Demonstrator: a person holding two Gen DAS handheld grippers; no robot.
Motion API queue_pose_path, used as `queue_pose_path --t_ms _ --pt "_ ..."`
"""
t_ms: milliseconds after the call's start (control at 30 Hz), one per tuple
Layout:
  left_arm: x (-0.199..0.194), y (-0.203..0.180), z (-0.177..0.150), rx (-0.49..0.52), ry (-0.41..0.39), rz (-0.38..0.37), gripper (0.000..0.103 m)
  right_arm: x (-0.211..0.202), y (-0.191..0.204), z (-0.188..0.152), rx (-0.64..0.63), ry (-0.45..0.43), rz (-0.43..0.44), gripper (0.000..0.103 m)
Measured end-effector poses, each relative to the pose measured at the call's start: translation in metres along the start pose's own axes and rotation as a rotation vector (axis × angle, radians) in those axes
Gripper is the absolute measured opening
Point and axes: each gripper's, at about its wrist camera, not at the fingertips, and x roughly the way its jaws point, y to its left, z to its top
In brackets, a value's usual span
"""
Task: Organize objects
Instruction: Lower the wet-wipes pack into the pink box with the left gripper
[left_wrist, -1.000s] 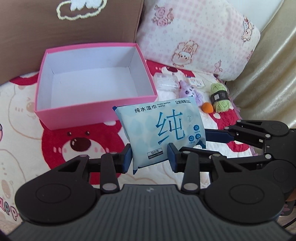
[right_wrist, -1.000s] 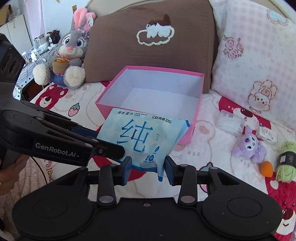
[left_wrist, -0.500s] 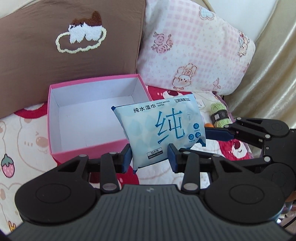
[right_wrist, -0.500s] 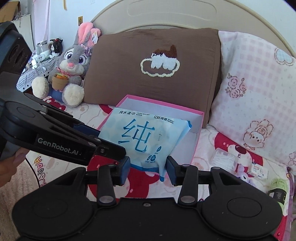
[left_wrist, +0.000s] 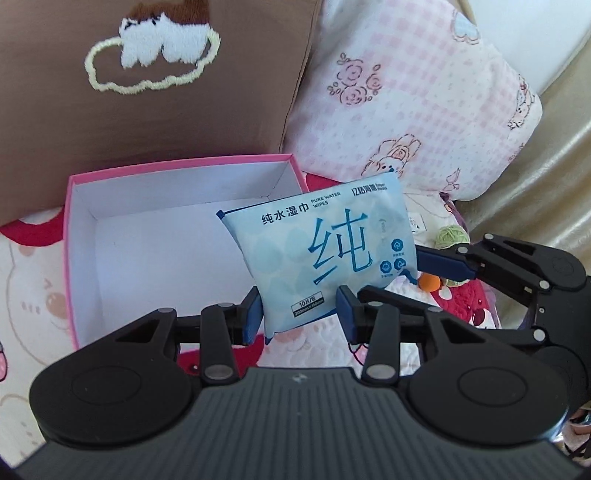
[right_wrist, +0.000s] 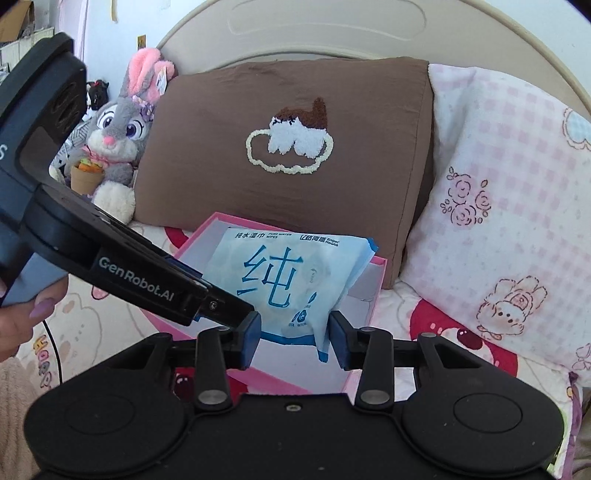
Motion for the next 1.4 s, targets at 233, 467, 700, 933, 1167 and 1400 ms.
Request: queue_pose_path --t_ms 233,467,700,933,1167,1400 --pt "0.031 0.029 -0.003 -0.096 -0.003 -0.006 0.041 0.036 0.001 0.000 -0.033 0.046 0.011 0.043" --pt "0.048 0.056 -0.001 -0.123 0.008 0.025 0.041 0.075 0.004 0.001 -0.015 0.087 0.049 0.042" --pt "0.082 0.089 0.000 -0.170 0.041 0.015 0.041 0.117 -0.002 -0.009 0.024 0.153 0.085 0.041" --pt "0.117 0.101 -0.003 -0.183 0.023 0.022 0.040 0.149 -0.002 -0.016 0.018 0.203 0.050 0.040" --pt "0.136 0.107 -0.004 -0.200 -0.001 0.036 0.038 0.174 0.001 -0.013 -0.026 0.250 -0.004 0.039" --pt "0.146 0.110 -0.005 -0.251 0.000 0.029 0.035 0.182 0.000 -0.016 -0.057 0.261 -0.051 0.039"
